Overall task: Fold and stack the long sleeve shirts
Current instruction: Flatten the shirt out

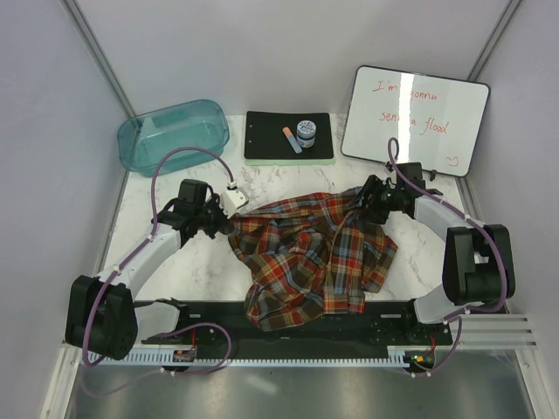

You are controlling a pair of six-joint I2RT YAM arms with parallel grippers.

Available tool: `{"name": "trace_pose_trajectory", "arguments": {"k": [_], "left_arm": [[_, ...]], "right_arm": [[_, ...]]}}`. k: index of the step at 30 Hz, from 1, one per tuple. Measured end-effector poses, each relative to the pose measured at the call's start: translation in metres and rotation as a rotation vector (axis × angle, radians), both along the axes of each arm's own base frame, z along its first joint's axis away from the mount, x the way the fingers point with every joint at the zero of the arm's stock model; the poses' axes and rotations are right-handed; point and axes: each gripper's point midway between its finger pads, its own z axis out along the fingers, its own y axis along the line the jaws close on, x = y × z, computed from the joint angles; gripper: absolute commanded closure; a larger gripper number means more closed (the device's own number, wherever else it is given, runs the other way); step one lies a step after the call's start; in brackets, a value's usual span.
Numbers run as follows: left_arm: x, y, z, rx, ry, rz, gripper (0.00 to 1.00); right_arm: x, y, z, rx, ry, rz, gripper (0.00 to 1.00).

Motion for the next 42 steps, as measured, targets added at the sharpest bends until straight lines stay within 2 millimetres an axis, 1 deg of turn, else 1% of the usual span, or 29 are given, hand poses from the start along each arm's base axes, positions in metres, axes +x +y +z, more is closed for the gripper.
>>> {"name": "trace_pose_trajectory", "arguments": {"k": [3, 6, 9, 10, 11, 12, 14, 15, 18, 20, 21, 22, 23, 25, 27, 28, 30, 31, 33, 34, 36, 39, 42], "left_arm": [[0.0, 0.0, 0.0, 0.0, -0.004, 0.001, 0.98], [-0.001, 0.001, -0.001, 0.001, -0.004, 0.002, 0.98], [0.0, 0.001, -0.002, 0.002, -0.009, 0.004, 0.98], [0.0, 0.002, -0.002, 0.004, -0.01, 0.007, 0.98], [0.001, 0.001, -0.002, 0.002, -0.011, 0.009, 0.98], [0.001, 0.001, -0.002, 0.001, -0.01, 0.012, 0.98], [0.001, 0.001, -0.002, -0.003, -0.009, 0.017, 0.98], [0.001, 0.001, -0.002, -0.005, -0.008, 0.021, 0.98], [0.003, 0.005, -0.001, -0.01, -0.005, 0.046, 0.98], [0.006, 0.01, 0.001, -0.016, 0.0, 0.076, 0.98], [0.012, 0.015, 0.005, -0.021, -0.001, 0.101, 0.98], [0.019, 0.018, 0.011, -0.025, -0.01, 0.118, 0.98], [0.027, 0.021, 0.019, -0.031, -0.023, 0.135, 0.98], [0.044, 0.024, 0.04, -0.044, -0.062, 0.156, 0.98], [0.063, 0.023, 0.071, -0.062, -0.128, 0.162, 0.97], [0.071, 0.022, 0.087, -0.07, -0.162, 0.162, 0.97], [0.084, 0.019, 0.114, -0.084, -0.218, 0.158, 0.96], [0.089, 0.018, 0.127, -0.089, -0.243, 0.15, 0.96], [0.093, 0.016, 0.14, -0.086, -0.275, 0.127, 0.96], [0.092, 0.015, 0.141, -0.083, -0.28, 0.107, 0.96], [0.087, 0.013, 0.136, -0.067, -0.259, 0.071, 0.94], [0.075, 0.011, 0.121, -0.043, -0.206, 0.014, 0.94], [0.064, 0.014, 0.097, -0.009, -0.148, -0.014, 0.94]], "right_arm": [[0.002, 0.001, 0.003, 0.018, 0.001, -0.015, 0.31], [0.004, 0.001, 0.004, 0.025, 0.002, -0.028, 0.37], [0.005, 0.0, 0.002, 0.023, 0.009, -0.032, 0.41], [0.006, 0.0, 0.0, 0.023, 0.013, -0.032, 0.46], [0.008, 0.0, -0.003, 0.023, 0.024, -0.032, 0.52], [0.009, 0.0, -0.007, 0.021, 0.033, -0.032, 0.75], [0.009, 0.0, -0.014, 0.018, 0.05, -0.026, 0.87], [0.01, 0.001, -0.015, 0.02, 0.057, -0.023, 1.0], [0.015, 0.0, -0.006, 0.021, 0.028, 0.007, 1.0], [0.021, -0.003, 0.009, 0.029, -0.021, 0.027, 1.0], [0.023, -0.003, 0.023, 0.042, -0.066, 0.048, 1.0], [0.026, -0.01, 0.028, 0.044, -0.083, 0.035, 1.0], [0.028, -0.017, 0.043, 0.051, -0.124, 0.035, 1.0], [0.036, -0.034, 0.078, 0.055, -0.233, 0.029, 1.0], [0.045, -0.051, 0.123, 0.043, -0.374, 0.025, 1.0], [0.047, -0.055, 0.141, 0.037, -0.428, 0.029, 1.0], [0.049, -0.06, 0.183, 0.02, -0.552, 0.05, 1.0], [0.048, -0.061, 0.2, 0.013, -0.606, 0.065, 1.0], [0.045, -0.06, 0.224, -0.002, -0.683, 0.09, 1.0], [0.043, -0.06, 0.232, -0.006, -0.709, 0.102, 1.0], [0.038, -0.058, 0.237, -0.007, -0.731, 0.121, 1.0], [0.036, -0.058, 0.236, -0.004, -0.729, 0.131, 1.0], [0.034, -0.058, 0.231, -0.003, -0.722, 0.138, 1.0]]}}
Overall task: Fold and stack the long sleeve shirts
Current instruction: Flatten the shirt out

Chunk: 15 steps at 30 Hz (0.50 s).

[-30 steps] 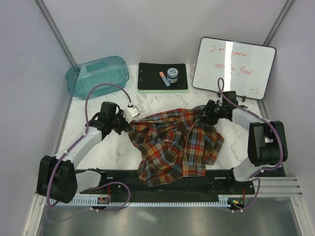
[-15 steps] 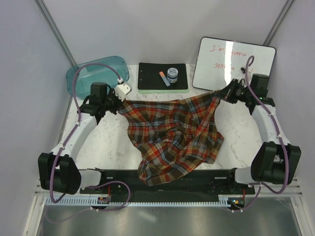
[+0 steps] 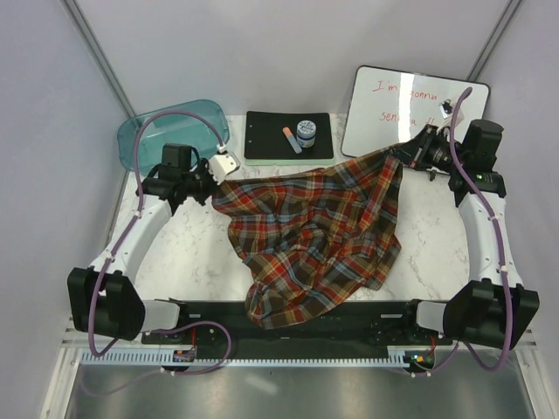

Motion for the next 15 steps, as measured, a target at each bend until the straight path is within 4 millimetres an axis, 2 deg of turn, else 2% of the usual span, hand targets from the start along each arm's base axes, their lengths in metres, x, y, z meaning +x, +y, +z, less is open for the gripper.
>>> {"name": "trace_pose_trajectory", "arguments": {"k": [2, 6, 9, 15], "left_arm": [[-0.005, 0.003, -0.021, 0.027, 0.054, 0.0, 0.93], [-0.013, 0.005, -0.056, 0.048, 0.157, -0.004, 0.9], [-0.013, 0.003, -0.066, 0.043, 0.192, -0.012, 0.87], [-0.013, -0.007, -0.09, 0.008, 0.272, -0.047, 0.85]], "right_arm": [[-0.002, 0.001, -0.007, 0.001, 0.009, 0.003, 1.0], [-0.008, 0.003, -0.037, 0.018, 0.078, 0.009, 1.0], [-0.01, 0.003, -0.057, 0.031, 0.135, 0.009, 1.0], [-0.005, 0.003, -0.064, 0.036, 0.149, 0.012, 1.0]]}}
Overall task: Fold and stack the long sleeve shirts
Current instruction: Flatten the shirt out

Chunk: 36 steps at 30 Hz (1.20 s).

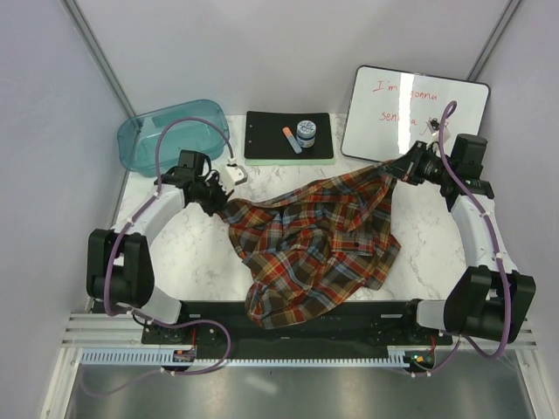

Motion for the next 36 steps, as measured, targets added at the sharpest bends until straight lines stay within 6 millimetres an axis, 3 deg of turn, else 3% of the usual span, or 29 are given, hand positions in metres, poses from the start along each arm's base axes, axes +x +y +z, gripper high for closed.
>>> {"name": "trace_pose_trajectory", "arguments": {"k": [5, 12, 18, 20, 21, 24, 26, 28, 31, 34, 36], "left_arm": [[0.006, -0.002, -0.015, -0.033, 0.052, 0.0, 0.72], [0.016, 0.008, -0.022, -0.071, 0.063, 0.015, 0.53], [0.014, 0.007, -0.038, -0.098, 0.111, -0.004, 0.5], [0.014, 0.005, -0.046, -0.107, 0.136, -0.008, 0.53], [0.014, 0.005, -0.049, -0.11, 0.146, -0.009, 0.66], [0.013, 0.003, -0.057, -0.128, 0.175, -0.015, 0.92], [0.014, 0.003, -0.056, -0.141, 0.178, -0.012, 0.98], [0.019, 0.004, -0.049, -0.157, 0.17, 0.0, 0.98], [0.038, 0.012, -0.02, -0.179, 0.119, 0.056, 0.98], [0.065, 0.02, 0.038, -0.198, -0.018, 0.109, 0.98], [0.08, 0.025, 0.093, -0.209, -0.147, 0.14, 0.98]], "right_arm": [[0.002, 0.002, -0.001, 0.002, -0.002, 0.005, 1.0], [0.006, 0.002, -0.007, 0.006, 0.015, 0.006, 1.0], [0.006, 0.003, -0.007, 0.007, 0.014, 0.009, 1.0], [0.006, 0.003, -0.007, 0.007, 0.014, 0.009, 1.0], [0.006, 0.003, -0.007, 0.007, 0.014, 0.009, 1.0], [0.006, 0.003, -0.007, 0.007, 0.014, 0.009, 1.0], [0.007, 0.003, -0.007, 0.006, 0.013, 0.008, 1.0], [0.008, 0.002, -0.005, 0.003, 0.007, 0.005, 1.0], [0.015, -0.001, 0.011, -0.01, -0.03, -0.006, 1.0], [0.031, -0.006, 0.044, -0.026, -0.112, -0.028, 1.0], [0.044, -0.009, 0.075, -0.035, -0.184, -0.045, 1.0]]}}
